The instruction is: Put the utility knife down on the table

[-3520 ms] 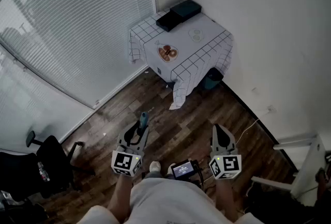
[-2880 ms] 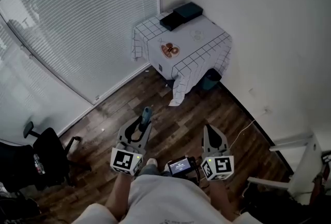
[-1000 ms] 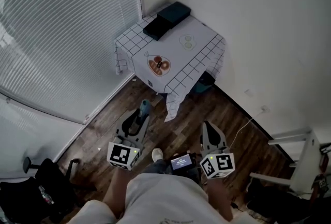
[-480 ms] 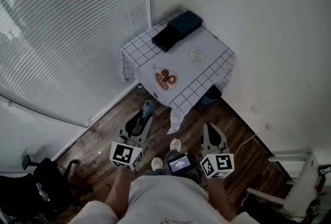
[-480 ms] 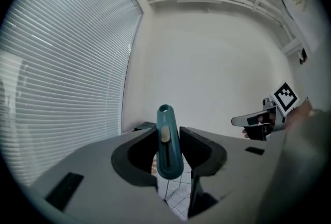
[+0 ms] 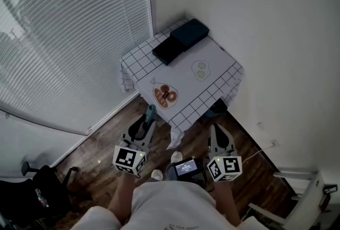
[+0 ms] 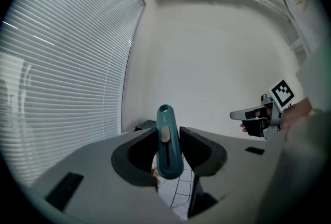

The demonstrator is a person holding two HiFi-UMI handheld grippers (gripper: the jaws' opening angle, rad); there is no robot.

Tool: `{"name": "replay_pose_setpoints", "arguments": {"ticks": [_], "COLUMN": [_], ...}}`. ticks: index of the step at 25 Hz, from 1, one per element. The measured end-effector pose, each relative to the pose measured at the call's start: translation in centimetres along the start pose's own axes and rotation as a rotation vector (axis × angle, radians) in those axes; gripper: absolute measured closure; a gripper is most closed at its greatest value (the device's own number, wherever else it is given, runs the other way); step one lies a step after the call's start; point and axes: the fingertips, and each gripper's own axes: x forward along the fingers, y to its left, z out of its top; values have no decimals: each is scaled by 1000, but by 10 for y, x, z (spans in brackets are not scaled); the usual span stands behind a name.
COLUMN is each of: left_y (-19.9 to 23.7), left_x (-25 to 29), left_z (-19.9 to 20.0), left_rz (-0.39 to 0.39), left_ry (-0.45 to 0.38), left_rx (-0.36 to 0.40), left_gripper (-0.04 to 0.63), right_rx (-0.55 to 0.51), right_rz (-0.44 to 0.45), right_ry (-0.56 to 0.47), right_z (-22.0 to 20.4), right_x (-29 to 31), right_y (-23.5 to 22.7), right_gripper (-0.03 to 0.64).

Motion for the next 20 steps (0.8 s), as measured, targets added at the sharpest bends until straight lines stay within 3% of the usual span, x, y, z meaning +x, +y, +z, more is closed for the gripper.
{"name": "replay_pose_setpoints", "arguments": {"ticks": [10, 20], "left_y": [0, -4], "left_x": [41, 73], "left_z": [6, 15], "left_rz": [22, -20], "left_ry": [25, 34], "left_rx": [25, 48], "left_gripper": [451, 451], "right_rx": [22, 35], "right_rz": [38, 27], "right_ry": [1, -3], "right_z": [5, 11], "right_x": [36, 56], "right_y": [-31, -52], "right_gripper": [609, 609]}}
